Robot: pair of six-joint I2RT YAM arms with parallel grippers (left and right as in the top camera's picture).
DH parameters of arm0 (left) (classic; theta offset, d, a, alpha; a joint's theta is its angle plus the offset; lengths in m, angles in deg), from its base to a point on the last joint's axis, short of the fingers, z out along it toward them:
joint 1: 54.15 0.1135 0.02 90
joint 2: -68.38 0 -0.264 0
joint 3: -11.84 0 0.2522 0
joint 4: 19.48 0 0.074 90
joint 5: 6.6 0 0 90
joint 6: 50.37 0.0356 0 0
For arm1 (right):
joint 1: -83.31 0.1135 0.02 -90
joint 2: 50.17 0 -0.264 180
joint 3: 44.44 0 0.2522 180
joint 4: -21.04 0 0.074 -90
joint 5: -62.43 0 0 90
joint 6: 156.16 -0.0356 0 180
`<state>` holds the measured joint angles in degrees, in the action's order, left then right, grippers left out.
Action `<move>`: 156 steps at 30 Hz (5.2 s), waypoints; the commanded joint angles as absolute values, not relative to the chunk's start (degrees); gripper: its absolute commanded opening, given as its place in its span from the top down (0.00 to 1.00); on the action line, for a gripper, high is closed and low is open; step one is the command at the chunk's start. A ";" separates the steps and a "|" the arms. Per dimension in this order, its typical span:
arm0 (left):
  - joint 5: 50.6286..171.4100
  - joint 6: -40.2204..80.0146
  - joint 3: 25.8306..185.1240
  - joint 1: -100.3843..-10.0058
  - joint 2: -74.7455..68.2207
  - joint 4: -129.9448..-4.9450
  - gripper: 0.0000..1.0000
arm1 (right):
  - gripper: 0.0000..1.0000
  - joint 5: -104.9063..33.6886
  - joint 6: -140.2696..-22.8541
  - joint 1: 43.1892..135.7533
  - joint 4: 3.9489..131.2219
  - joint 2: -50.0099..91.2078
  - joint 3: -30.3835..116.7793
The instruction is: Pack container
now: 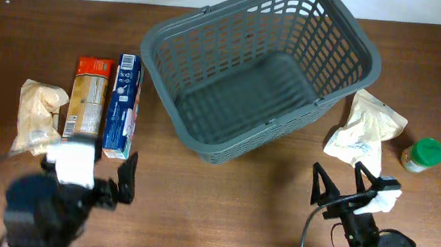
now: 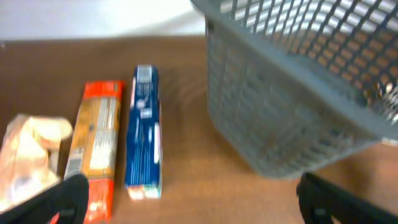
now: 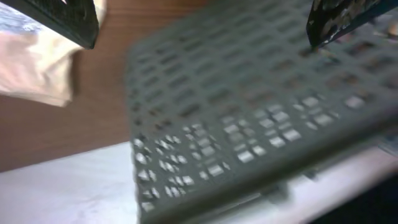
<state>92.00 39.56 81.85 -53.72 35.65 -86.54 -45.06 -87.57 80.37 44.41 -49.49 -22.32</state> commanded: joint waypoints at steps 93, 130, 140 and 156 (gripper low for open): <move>74.85 42.75 121.65 -104.95 -22.75 -111.50 0.98 | 0.96 -39.66 -72.58 84.43 107.42 52.76 81.98; 72.00 43.73 122.11 -85.28 -22.20 -110.82 0.98 | 0.96 -39.73 -71.92 88.04 110.37 48.28 82.25; 69.60 37.22 127.71 -81.70 -9.39 -118.82 0.84 | 0.96 -39.73 -74.96 81.85 104.43 43.38 85.79; 69.40 37.26 127.71 -65.74 1.86 -120.76 0.59 | 0.96 -39.77 -76.80 72.32 96.51 54.23 85.74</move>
